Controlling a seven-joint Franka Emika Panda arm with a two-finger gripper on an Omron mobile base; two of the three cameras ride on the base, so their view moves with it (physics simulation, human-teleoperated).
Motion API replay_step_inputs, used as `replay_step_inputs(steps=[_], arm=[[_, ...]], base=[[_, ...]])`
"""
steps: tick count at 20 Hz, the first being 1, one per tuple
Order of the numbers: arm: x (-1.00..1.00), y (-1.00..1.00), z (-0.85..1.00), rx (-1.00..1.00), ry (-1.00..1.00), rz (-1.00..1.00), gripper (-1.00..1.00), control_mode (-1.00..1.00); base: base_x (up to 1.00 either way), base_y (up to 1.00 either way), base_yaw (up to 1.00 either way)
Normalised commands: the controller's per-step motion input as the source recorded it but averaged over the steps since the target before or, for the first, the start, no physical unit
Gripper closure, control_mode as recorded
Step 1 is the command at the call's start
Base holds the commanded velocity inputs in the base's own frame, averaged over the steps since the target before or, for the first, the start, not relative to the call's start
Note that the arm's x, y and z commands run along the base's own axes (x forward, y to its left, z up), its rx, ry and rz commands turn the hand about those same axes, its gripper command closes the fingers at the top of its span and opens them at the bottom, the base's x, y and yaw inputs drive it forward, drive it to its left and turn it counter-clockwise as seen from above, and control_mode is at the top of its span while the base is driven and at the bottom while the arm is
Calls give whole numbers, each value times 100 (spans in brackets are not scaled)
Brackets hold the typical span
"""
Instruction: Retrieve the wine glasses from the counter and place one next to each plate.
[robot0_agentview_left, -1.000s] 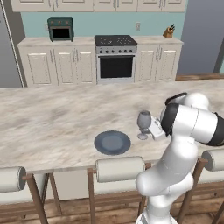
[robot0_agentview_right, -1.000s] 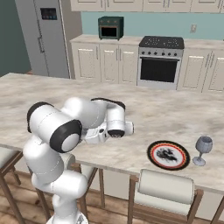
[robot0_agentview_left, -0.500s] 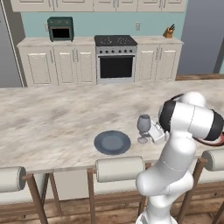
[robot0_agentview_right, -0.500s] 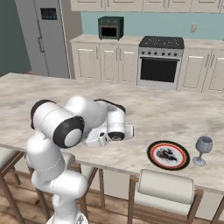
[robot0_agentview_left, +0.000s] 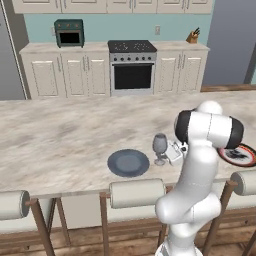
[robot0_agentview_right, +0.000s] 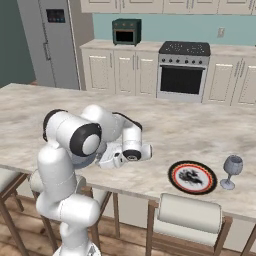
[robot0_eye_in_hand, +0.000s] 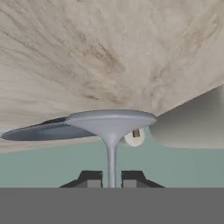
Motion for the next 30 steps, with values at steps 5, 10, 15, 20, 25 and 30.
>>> replay_step_inputs(steps=[5,10,15,20,25,30], arm=[[35,0,-30,0,5,0,100,-100],[31,0,-21,-1,1,0,100,-100],[19,0,-7,0,0,0,100,-100],[-2,0,0,0,-10,0,100,-100],[-28,0,0,0,-17,2,100,-100],[-18,0,0,0,-12,1,100,-100]], base=[[0,0,0],[0,0,0],[0,0,0],[0,0,0],[0,0,0],[0,0,0]])
